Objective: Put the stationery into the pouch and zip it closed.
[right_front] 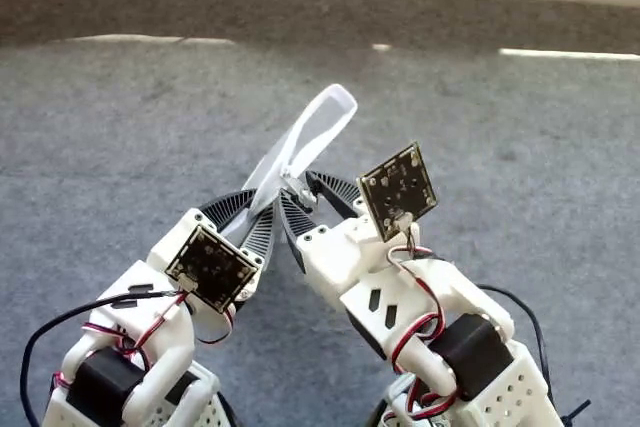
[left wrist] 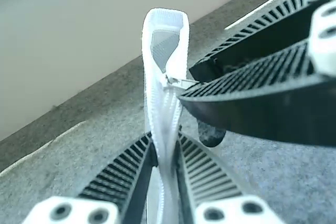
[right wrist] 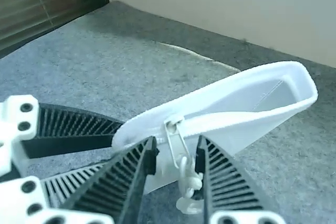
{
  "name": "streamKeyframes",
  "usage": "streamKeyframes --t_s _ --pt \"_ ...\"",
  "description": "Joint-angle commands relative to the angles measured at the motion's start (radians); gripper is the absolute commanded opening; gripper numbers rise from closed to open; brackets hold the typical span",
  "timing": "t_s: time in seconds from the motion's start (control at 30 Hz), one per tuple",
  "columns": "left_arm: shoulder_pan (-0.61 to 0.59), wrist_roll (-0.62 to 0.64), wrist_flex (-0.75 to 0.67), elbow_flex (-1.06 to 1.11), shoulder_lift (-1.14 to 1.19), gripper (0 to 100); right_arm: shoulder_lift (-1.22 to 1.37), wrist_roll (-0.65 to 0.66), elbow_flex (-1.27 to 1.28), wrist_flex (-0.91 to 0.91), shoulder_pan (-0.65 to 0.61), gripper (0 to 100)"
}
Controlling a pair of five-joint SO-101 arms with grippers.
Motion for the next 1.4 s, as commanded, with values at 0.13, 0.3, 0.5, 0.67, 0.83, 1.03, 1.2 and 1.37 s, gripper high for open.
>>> streamKeyframes --t_s 0.13,0.3,0.5,0.67,0.83,1.03,1.2,1.37 --pt "-0.015 -0.006 -0.015 -0.007 -0.002 0 0.022 -0.003 -0.015 -0.016 0.071 9.8" --pt "-0.015 -0.006 -0.015 -0.007 -0.002 0 0.024 0.002 -0.015 -0.018 0.073 6.3" --pt "-0.015 -0.006 -0.015 -0.007 -0.002 0 0.018 -0.005 -0.015 -0.077 0.076 0.5" --pt "-0.016 -0.006 -0.008 -0.005 -0.002 0 0.018 -0.044 -0.015 -0.157 0.084 0.5" --pt "-0.016 -0.006 0.002 -0.002 -0.042 0 0.024 -0.112 -0.015 -0.211 0.163 0.5" --pt "-0.015 -0.006 0.044 0.054 -0.236 0 0.027 -0.110 -0.008 -0.252 0.176 0.5" --pt "-0.016 -0.006 0.055 0.058 -0.254 0 0.027 -0.107 -0.008 -0.252 0.222 0.5" --pt "-0.015 -0.006 0.055 0.058 -0.248 0 0.027 -0.104 -0.008 -0.252 0.282 0.5"
